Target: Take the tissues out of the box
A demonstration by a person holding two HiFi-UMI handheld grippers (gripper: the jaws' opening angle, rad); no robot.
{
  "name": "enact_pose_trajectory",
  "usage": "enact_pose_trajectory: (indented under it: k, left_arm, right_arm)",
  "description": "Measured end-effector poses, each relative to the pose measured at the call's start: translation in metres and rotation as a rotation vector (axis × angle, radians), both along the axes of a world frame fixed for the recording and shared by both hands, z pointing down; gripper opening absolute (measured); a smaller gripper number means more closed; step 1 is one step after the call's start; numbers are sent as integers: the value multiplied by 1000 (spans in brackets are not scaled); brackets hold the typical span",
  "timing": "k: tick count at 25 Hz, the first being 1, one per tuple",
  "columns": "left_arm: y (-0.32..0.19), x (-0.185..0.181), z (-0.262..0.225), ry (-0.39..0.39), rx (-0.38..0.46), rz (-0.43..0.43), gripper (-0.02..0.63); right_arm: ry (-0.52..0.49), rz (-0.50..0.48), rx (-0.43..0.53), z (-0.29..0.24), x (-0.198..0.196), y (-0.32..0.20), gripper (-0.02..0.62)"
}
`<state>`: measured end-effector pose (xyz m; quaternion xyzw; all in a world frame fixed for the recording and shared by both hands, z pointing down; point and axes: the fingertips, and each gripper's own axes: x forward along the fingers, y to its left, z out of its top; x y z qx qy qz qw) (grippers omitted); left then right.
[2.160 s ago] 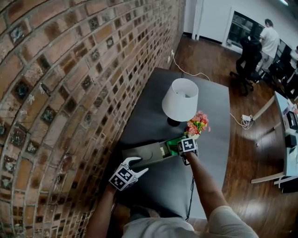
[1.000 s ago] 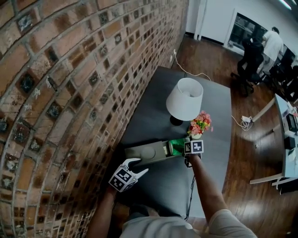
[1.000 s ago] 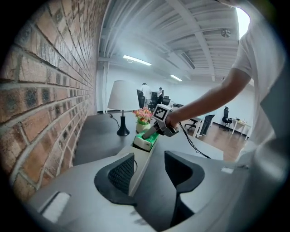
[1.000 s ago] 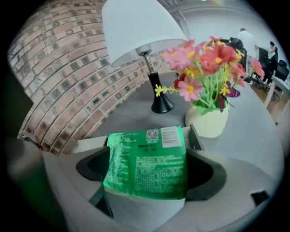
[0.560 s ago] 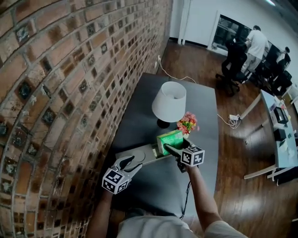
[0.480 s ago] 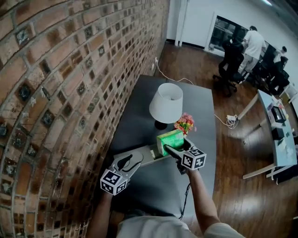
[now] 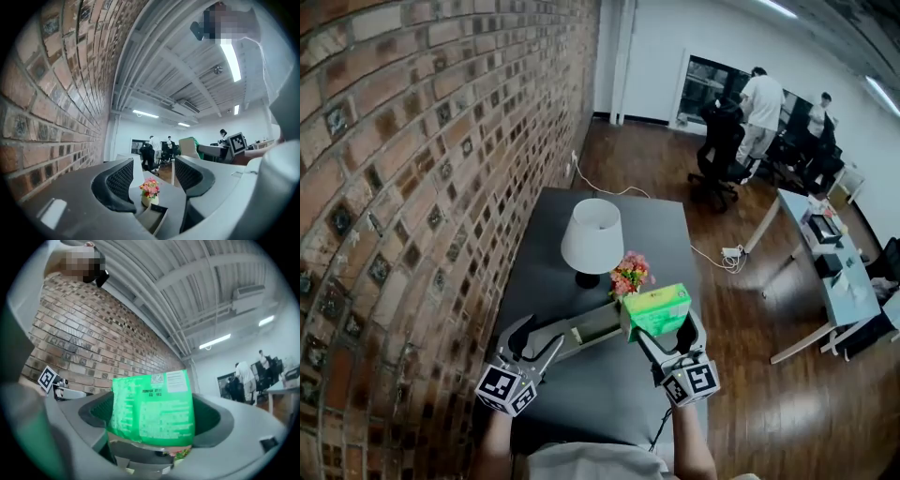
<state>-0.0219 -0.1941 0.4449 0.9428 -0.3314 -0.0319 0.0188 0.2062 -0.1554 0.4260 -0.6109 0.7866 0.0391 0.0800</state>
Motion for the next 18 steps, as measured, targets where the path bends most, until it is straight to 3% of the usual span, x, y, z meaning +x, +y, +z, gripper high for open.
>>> enact_pose_trajectory:
  k: [7,9,14,18]
  left_arm:
    - [22,9,-15,-29,133,-78,302]
    - [26,11,-9,-31,140,-91,306]
    - [36,9,4,-40,146,-165,318]
    - [40,3,7,-28,139,-215,317]
  right_arm:
    - [-11,227,61,-3,27,62,512]
    - [-11,251,59,3,26,72,512]
    - [111,335,22,21,14,92,511]
    - [150,319,9,21,1,95,511]
